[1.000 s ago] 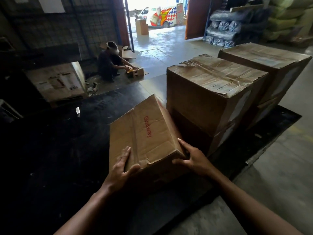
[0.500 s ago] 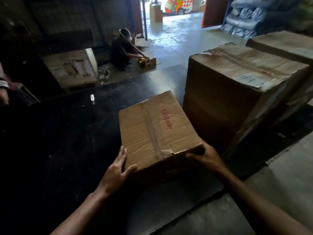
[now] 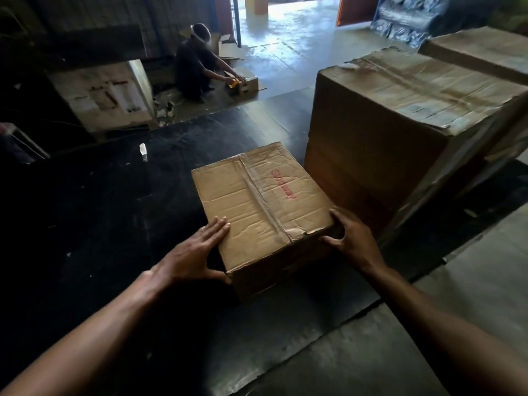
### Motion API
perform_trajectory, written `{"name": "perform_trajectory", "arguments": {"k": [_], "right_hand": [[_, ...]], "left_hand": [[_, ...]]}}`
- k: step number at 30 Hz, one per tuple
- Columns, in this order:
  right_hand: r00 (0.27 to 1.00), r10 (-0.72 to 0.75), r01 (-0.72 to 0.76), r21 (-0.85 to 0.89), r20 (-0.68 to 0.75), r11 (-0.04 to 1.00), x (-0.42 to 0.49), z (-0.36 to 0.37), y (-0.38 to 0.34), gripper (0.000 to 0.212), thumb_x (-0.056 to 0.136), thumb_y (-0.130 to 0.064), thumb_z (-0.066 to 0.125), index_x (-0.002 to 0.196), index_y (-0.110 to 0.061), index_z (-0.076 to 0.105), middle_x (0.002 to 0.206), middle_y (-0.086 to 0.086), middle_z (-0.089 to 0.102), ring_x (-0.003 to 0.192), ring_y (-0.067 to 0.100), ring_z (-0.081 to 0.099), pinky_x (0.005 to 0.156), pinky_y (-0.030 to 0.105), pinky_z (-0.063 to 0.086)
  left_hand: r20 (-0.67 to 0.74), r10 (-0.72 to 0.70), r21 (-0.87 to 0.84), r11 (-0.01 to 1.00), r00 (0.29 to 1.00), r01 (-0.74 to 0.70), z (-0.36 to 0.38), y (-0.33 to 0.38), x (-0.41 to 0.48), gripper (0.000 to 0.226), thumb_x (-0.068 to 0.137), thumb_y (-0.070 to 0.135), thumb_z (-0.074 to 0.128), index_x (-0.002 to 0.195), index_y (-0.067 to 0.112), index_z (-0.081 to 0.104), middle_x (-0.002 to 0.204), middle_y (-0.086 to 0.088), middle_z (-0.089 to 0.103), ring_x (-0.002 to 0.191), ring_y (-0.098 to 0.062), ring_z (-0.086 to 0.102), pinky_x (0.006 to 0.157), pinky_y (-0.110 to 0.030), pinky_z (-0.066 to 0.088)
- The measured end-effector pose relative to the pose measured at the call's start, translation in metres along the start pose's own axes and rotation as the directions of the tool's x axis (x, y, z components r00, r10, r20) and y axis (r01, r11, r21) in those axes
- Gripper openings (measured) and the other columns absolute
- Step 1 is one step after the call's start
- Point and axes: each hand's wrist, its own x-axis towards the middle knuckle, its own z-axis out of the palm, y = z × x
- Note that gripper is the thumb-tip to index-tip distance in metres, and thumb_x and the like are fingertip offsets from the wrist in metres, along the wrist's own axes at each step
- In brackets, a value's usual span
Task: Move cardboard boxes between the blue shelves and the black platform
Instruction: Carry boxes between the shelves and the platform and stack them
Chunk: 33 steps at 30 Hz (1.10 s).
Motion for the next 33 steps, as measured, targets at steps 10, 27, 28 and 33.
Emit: {"name": "perform_trajectory", "arguments": {"k": [10,27,28,33], "right_hand": [[0.993,-0.022,0.014,0.067,0.112,0.998,0.015,-0.008,-0.004,0.096,0.061,-0.05,0.086,0.141,-0.01,0.051,0.15,0.0,0.044,0.137,0.012,0.04,0.115,0.026,0.029],[0.983,-0.014,-0.009,0.123,0.185,0.992,-0.036,0.013,-0.043,0.115,0.057,-0.074,0.069,0.15,-0.014,0.037,0.159,-0.006,0.026,0.15,0.016,0.01,0.118,0.023,0.007],[0.983,-0.014,-0.008,0.118,0.18,0.993,-0.038,0.015,-0.044,0.119,0.055,-0.078,0.066,0.151,-0.014,0.034,0.16,-0.006,0.024,0.15,0.016,0.01,0.119,0.024,0.008],[0.99,-0.025,0.016,0.068,0.138,0.998,-0.041,0.022,-0.045,0.12,0.058,-0.076,0.069,0.152,-0.013,0.031,0.161,-0.003,0.022,0.15,0.018,0.011,0.122,0.031,0.012]], "left_hand": [[-0.22,-0.076,0.058,0.994,0.973,0.091,0.045,0.068,-0.038,0.121,0.066,0.093,0.044,0.147,0.004,0.041,0.155,-0.011,0.034,0.145,-0.024,0.031,0.116,-0.041,0.027],[-0.098,-0.01,0.068,0.998,0.995,0.016,0.02,0.076,0.049,0.119,0.067,0.089,0.046,0.156,0.013,0.023,0.163,-0.003,0.017,0.149,-0.011,0.01,0.12,-0.026,0.005],[-0.055,0.018,0.063,0.998,0.998,-0.015,0.009,0.058,0.049,0.12,0.066,0.09,0.044,0.157,0.016,0.018,0.163,0.001,0.011,0.149,-0.009,0.005,0.121,-0.027,0.005],[0.019,-0.12,0.012,0.993,0.993,0.12,-0.036,-0.026,0.043,0.122,0.06,0.085,0.062,0.157,0.027,0.014,0.161,0.014,0.001,0.148,-0.005,-0.002,0.122,-0.035,0.007]]}}
